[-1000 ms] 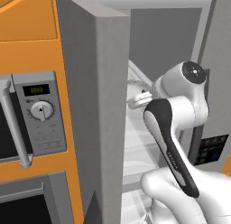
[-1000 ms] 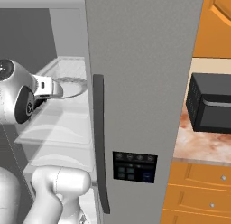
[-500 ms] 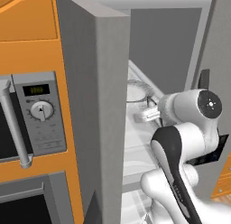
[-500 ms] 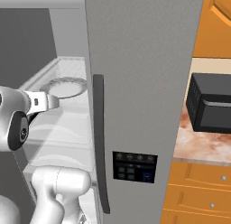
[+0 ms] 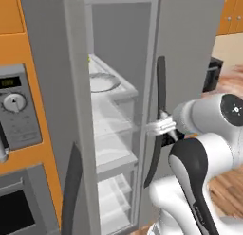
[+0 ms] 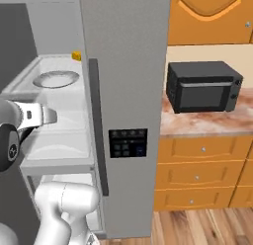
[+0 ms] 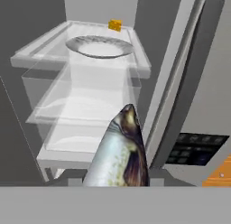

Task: Retrieve the fish from the fridge and place it on the saucepan with marinade on the stove.

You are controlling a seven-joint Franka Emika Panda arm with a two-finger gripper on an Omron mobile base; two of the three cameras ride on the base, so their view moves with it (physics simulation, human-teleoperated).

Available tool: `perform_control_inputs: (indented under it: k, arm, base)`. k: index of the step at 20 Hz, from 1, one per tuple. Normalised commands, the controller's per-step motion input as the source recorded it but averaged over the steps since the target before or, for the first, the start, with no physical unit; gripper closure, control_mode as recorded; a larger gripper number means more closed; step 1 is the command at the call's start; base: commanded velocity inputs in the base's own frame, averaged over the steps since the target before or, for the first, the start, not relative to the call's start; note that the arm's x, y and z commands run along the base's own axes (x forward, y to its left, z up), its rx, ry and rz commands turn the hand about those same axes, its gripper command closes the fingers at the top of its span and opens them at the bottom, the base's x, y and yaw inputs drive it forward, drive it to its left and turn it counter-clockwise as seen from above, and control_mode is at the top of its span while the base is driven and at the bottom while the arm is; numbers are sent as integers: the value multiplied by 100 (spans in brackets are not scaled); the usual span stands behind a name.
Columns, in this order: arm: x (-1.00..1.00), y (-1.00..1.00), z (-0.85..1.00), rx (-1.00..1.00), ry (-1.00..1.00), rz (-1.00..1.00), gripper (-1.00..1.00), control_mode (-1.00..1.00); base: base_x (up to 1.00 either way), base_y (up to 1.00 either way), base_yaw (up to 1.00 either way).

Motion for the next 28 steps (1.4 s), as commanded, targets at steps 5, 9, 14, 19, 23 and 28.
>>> perform_control_inputs:
  k: [5, 9, 14, 19, 23, 28]
  arm:
    - [0, 0, 0, 0, 0, 0, 100, 100]
    - [0, 0, 0, 0, 0, 0, 100, 100]
    - [0, 0, 0, 0, 0, 0, 100, 100]
    - [0, 0, 0, 0, 0, 0, 100, 100]
    - [0, 0, 0, 0, 0, 0, 100, 100]
    - [0, 0, 0, 0, 0, 0, 100, 100]
  base:
    - [2, -7, -94]
    - [1, -1, -100]
    - [0, -7, -100]
    - [0, -5, -100]
    - [0, -5, -100]
    - [2, -20, -100]
